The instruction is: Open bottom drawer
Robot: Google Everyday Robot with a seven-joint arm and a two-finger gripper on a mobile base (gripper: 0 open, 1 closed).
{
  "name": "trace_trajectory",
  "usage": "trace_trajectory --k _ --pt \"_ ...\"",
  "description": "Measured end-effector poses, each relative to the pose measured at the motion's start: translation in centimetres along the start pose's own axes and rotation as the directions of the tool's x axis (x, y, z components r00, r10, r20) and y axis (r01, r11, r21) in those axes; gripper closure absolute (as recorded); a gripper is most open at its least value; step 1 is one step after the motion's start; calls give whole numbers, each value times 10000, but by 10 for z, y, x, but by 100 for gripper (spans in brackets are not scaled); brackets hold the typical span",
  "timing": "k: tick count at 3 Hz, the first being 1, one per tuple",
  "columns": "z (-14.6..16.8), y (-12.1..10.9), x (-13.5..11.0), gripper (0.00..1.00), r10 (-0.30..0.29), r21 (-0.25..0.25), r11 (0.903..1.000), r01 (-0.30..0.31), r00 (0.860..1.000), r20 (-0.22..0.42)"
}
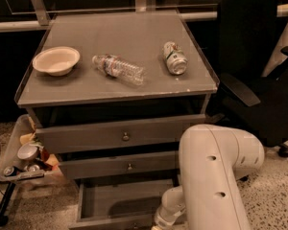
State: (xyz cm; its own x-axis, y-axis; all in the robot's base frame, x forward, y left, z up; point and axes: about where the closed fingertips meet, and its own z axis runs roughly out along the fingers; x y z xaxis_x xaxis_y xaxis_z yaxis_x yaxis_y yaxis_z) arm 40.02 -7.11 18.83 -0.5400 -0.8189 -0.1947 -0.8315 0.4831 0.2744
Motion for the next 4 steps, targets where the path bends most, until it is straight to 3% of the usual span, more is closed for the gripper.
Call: trace_trajectory --k 2,3,4 --pt "-2 10 9 0 119 -142 9998 -120 9999 -98" --pt "-2 24 24 0 315 -291 9991 -321 9993 -218" --pt "-22 34 50 0 1329 -67 9911 -1328 9910 181"
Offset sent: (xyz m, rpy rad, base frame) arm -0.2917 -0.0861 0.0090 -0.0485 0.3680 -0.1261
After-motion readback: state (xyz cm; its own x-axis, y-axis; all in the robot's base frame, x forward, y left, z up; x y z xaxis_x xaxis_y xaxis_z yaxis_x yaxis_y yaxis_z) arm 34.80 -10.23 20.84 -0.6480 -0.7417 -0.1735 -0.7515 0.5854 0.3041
